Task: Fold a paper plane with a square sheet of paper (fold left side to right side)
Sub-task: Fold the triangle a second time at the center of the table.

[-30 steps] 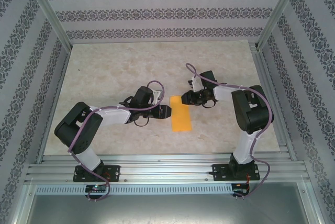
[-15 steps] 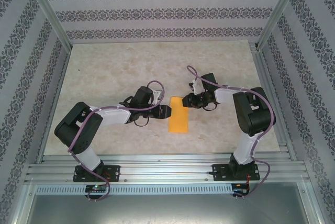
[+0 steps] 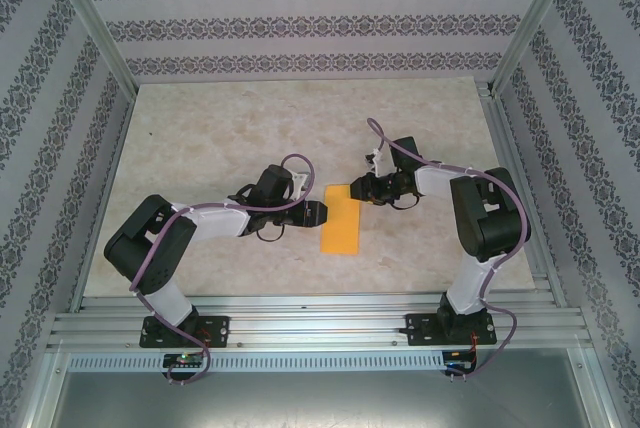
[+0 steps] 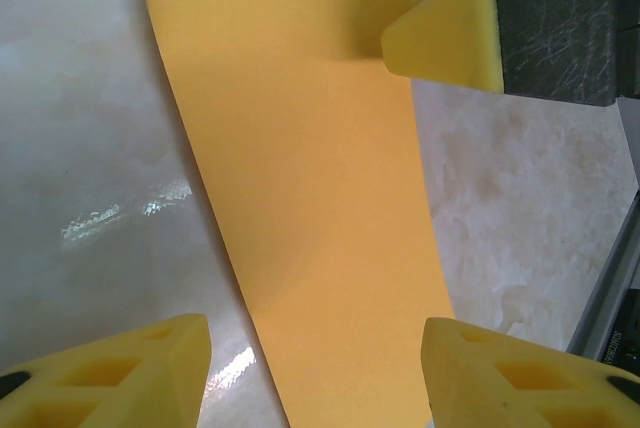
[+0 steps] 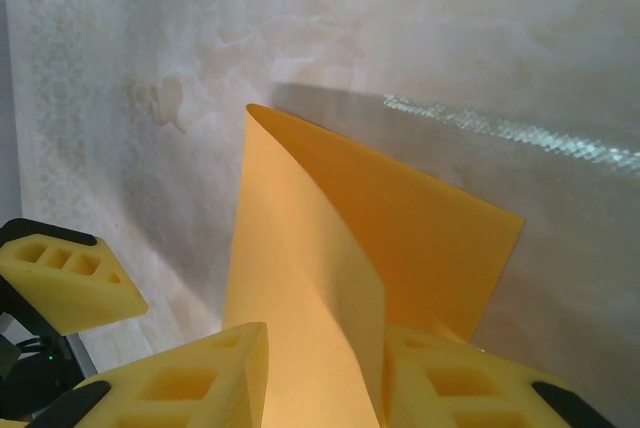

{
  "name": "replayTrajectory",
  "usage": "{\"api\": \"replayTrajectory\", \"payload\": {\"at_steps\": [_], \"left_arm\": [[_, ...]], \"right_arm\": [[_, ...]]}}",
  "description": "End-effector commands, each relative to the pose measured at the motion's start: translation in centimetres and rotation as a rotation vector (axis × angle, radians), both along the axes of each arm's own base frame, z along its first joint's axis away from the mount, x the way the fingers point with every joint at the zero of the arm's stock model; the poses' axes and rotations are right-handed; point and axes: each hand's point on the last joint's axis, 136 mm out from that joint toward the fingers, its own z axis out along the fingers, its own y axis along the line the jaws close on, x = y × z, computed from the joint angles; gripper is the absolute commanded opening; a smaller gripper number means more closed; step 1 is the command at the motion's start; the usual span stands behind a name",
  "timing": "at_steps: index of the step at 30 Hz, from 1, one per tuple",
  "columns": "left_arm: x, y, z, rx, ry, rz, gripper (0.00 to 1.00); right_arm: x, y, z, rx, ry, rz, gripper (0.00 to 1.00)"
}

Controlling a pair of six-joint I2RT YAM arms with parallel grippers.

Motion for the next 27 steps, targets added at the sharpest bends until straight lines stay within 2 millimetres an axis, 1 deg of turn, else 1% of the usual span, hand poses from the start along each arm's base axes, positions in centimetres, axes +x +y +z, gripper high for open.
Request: {"api": "replayTrajectory", "payload": {"at_steps": [1,5,11,14,18,22,25,27], "left_arm": [[-0.2,-0.6,0.7,-0.011,-0.046,-0.031,0.59],[-0.2,-0.5,0.8,-0.012,-0.049,-0.029,0.59],[-0.3,-0.6,1.0,-0.018,-0.057,-0.034,0.59],[-0.3,-0.7,1.6,-0.039,-0.082,-0.038,0.59],[-1.2,-1.4,3.1,-0.044,-0.167,-0.090,0.60],[-2.3,-1.9,4.3,-0.016,-0.250,-0.138,0.61],[-3.4,-2.4,4.9,0.014,-0.318,-0.189,0.62],[-4.4,-2.8,5.1,0.054,-0.366,-0.233,0.63]], "right_arm": [[0.2,0.1,1.4,0.023,-0.009,0.003,0.34],[-0.9,-0.2,0.7,0.017,0.016,0.003,0.37],[-2.8,0.1,0.5,0.060,0.036,-0.012,0.37],[-3.4,0.1,0.5,0.073,0.047,-0.027,0.37],[-4.0,0.5,1.3,0.133,0.068,-0.075,0.37],[-4.8,1.1,1.3,0.182,0.122,-0.121,0.36],[-5.2,1.1,1.2,0.197,0.163,-0.157,0.33],[-5.3,1.2,1.4,0.209,0.180,-0.175,0.31]]}}
